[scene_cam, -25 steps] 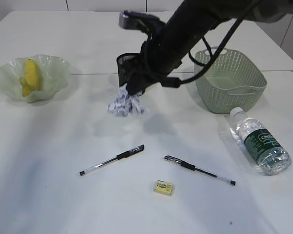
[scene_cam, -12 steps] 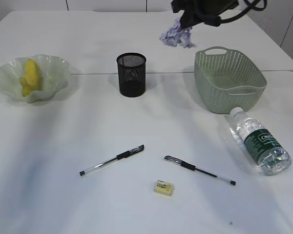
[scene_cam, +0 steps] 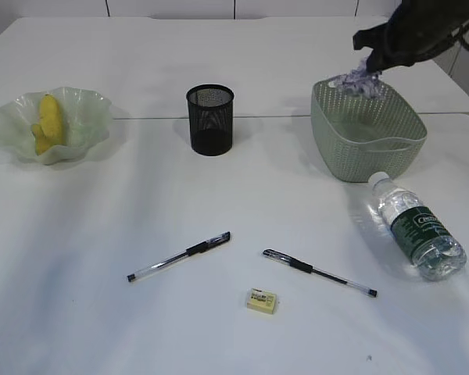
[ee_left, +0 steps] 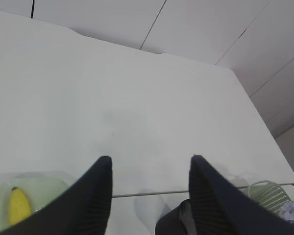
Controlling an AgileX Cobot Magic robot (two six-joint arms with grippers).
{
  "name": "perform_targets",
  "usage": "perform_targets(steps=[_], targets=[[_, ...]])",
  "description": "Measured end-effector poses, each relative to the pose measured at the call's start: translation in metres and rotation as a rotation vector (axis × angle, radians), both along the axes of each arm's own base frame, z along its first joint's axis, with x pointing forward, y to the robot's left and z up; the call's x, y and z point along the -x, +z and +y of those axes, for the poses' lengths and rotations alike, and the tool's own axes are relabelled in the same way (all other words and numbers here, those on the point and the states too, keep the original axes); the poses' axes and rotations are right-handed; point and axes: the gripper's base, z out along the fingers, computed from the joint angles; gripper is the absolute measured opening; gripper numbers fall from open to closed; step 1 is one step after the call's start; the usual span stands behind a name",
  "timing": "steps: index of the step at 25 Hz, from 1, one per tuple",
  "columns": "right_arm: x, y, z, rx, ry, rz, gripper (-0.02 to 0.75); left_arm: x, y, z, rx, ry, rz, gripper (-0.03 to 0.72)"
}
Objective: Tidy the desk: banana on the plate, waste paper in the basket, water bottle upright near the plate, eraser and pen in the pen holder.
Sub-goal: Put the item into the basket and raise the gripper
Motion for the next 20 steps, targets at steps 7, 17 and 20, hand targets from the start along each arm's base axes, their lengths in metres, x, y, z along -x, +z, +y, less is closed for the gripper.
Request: perform_targets(steps=[7,17,20], targets=[[-0.007,-0.027,-0.014,0.027,-0.022,0.053,0.014,0.0,0.0,0.0,-0.043,-0.018,-0.014,0.351],[-0.011,-0.043,-0.014,0.029,-0.027,0.077,0.391,0.0,0.0,0.0,-0.075,-0.03,-0.025,0.348],[-0.01,-0.044,-0.014,0.02,-0.037,0.081,0.473,0.0,0.0,0.0,-0.079,-0.033,-0.025,0.348]])
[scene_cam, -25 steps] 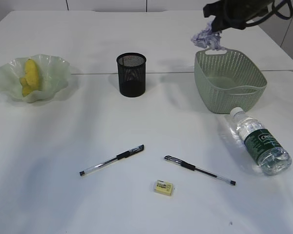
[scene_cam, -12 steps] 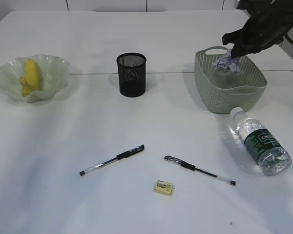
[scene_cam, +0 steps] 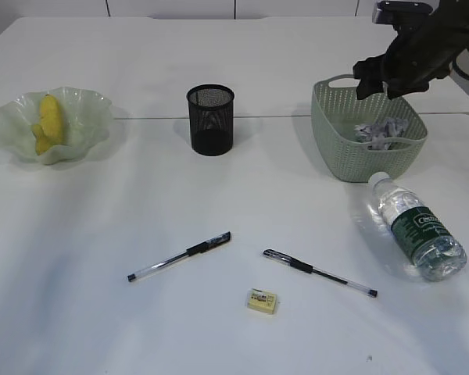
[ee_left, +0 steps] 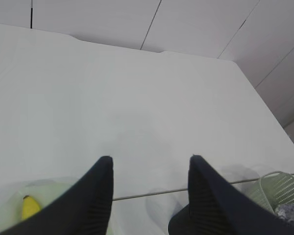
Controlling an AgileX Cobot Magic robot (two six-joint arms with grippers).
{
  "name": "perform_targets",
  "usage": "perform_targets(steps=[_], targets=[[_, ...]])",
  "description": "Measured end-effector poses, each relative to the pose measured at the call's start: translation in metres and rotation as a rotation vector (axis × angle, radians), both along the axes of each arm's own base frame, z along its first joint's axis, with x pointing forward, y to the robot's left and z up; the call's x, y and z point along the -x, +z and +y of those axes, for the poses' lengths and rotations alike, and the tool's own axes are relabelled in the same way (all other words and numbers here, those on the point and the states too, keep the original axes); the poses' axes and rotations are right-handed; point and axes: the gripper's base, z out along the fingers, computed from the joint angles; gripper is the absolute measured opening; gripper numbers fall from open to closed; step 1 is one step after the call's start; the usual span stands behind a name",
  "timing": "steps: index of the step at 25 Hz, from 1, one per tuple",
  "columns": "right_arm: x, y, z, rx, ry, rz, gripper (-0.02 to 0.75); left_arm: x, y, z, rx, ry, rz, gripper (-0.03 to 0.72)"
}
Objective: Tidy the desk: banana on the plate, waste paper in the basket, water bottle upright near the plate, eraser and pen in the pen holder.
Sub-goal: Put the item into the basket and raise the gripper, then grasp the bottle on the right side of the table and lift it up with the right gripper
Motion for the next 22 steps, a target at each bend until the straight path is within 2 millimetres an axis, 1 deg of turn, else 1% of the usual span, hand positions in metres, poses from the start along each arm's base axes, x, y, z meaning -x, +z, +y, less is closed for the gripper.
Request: perform_targets(steps=[3,6,9,12,16,18,20,22], targets=[[0.004,0.001,0.001,-0.005,0.01,0.052,0.491,0.0,0.0,0.0,-0.001,-0.001,0.001,0.348],[0.012,0.007,0.003,-0.013,0.036,0.157,0.496,0.0,-0.001,0.0,-0.003,-0.005,0.007,0.347],[0.021,0.019,0.005,-0.02,0.067,0.255,0.496,0.001,-0.001,-0.001,-0.011,-0.013,0.011,0.345],[0.023,0.031,0.005,-0.021,0.076,0.26,0.496,0.001,-0.002,-0.001,-0.034,-0.028,0.012,0.342],[0.032,0.057,0.006,-0.017,0.079,0.221,0.496,0.003,-0.005,0.0,-0.094,-0.038,0.034,0.342],[0.04,0.077,0.006,-0.02,0.071,0.185,0.497,0.006,-0.004,0.001,-0.125,-0.032,0.047,0.342],[0.048,0.092,0.006,-0.024,0.061,0.165,0.497,0.011,0.0,0.001,-0.152,-0.03,0.053,0.342],[0.057,0.099,0.007,-0.033,0.051,0.167,0.497,0.019,0.007,0.001,-0.177,-0.023,0.048,0.342]])
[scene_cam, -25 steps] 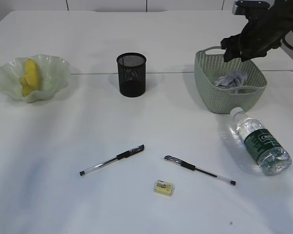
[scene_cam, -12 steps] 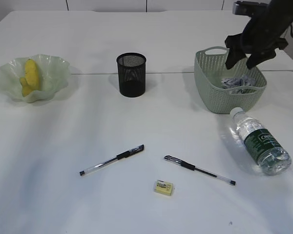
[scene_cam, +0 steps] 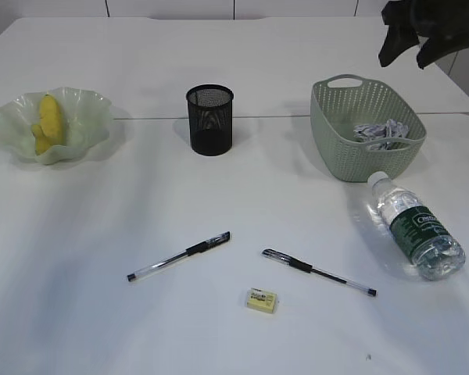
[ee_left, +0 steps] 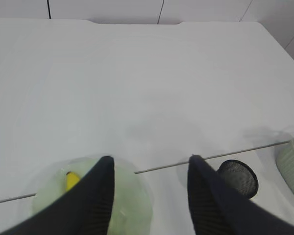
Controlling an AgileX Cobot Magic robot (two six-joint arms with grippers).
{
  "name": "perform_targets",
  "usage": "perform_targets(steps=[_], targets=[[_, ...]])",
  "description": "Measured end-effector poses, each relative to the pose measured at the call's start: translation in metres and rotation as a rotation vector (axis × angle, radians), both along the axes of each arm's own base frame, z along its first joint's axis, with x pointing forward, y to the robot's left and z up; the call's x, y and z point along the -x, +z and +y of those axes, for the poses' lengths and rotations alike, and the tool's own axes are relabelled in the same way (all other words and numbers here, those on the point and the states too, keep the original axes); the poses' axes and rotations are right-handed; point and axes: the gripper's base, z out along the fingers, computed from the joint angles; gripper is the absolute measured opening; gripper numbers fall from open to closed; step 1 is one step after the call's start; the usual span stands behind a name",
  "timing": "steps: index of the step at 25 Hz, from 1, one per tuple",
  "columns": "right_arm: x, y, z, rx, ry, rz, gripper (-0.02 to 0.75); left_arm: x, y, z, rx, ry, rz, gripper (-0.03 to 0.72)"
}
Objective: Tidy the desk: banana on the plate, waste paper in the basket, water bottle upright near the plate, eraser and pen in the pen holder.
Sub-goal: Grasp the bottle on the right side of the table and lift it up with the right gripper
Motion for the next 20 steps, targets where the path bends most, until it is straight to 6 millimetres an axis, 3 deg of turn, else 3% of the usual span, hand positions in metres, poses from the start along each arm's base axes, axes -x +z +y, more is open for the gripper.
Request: perform_targets(steps=[10,15,20], targets=[[0.035,-0.037,0.001,-0.014,-0.024,0.2,0.497,0.042,0.043,-0.006,-0.07,0.016,-0.085,0.342],[0.042,-0.057,0.0,0.006,-0.006,0.27,0.497,0.052,0.044,-0.01,-0.079,-0.012,-0.037,0.342],[0.043,-0.062,-0.003,0.053,0.014,0.284,0.497,0.055,0.04,-0.011,-0.084,-0.033,0.011,0.342]])
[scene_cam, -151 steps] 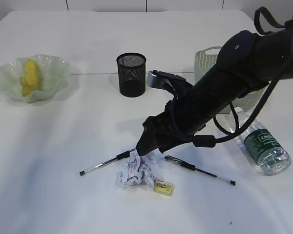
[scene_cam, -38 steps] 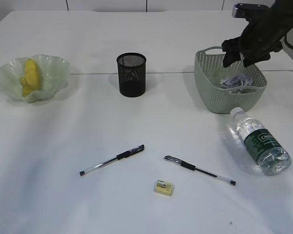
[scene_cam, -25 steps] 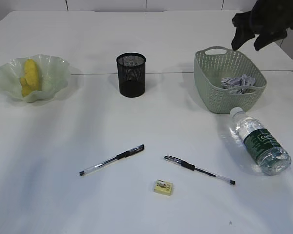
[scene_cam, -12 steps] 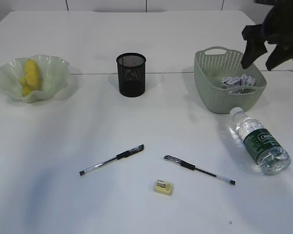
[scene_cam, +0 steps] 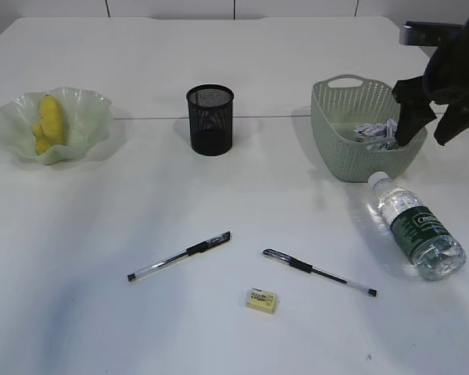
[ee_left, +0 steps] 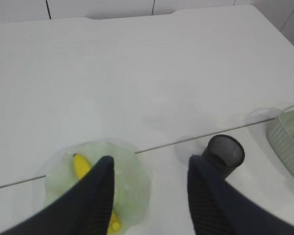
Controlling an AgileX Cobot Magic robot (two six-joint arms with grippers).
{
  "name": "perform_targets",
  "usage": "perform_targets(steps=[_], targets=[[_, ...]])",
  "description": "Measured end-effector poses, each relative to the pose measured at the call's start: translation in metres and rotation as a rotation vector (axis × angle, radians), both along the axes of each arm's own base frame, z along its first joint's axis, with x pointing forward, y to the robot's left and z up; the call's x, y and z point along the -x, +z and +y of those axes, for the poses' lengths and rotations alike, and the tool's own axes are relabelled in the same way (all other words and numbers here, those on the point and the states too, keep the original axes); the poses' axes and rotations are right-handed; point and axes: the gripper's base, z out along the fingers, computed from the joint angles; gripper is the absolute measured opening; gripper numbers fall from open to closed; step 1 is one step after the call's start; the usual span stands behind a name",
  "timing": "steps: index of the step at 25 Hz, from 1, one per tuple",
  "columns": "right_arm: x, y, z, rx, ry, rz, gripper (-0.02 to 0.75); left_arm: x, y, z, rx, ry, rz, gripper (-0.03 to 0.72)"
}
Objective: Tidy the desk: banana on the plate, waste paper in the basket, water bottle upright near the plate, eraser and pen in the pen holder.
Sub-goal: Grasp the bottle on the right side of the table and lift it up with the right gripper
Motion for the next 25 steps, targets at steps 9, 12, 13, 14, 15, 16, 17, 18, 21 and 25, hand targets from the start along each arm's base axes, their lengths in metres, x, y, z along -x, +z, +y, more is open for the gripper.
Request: perform_targets(steps=[9,12,13,14,15,16,17,18,21,25], targets=[[0.002,-0.014,0.007,-0.026,0.008,0.041,0.533,0.0,-0.001,0.0,-0.002,-0.002,0.007,0.36],[0.007,-0.025,0.012,-0.026,0.018,0.08,0.561,0.0,-0.001,0.0,-0.002,-0.002,0.009,0.368],[0.007,-0.028,0.013,-0.018,0.025,0.089,0.565,0.001,-0.001,0.0,-0.002,-0.003,0.011,0.368],[0.007,-0.031,0.015,-0.012,0.031,0.098,0.568,0.0,-0.001,0.0,-0.002,-0.003,0.01,0.368],[0.007,-0.033,0.016,-0.01,0.033,0.104,0.569,0.0,-0.001,0.0,-0.002,-0.003,0.01,0.369],[0.006,-0.035,0.017,-0.01,0.036,0.109,0.57,0.0,-0.001,0.0,-0.002,-0.003,0.01,0.369],[0.005,-0.041,0.017,-0.01,0.036,0.12,0.571,0.0,-0.001,0.0,-0.002,-0.003,0.01,0.37],[0.005,-0.045,0.017,-0.008,0.038,0.13,0.571,0.0,-0.001,0.0,-0.002,-0.003,0.01,0.372],[0.001,-0.06,0.016,-0.001,0.04,0.164,0.571,0.0,-0.001,0.0,-0.002,-0.003,0.01,0.375],[-0.001,-0.073,0.013,0.035,0.049,0.191,0.571,0.0,-0.001,0.0,-0.002,-0.003,0.01,0.375]])
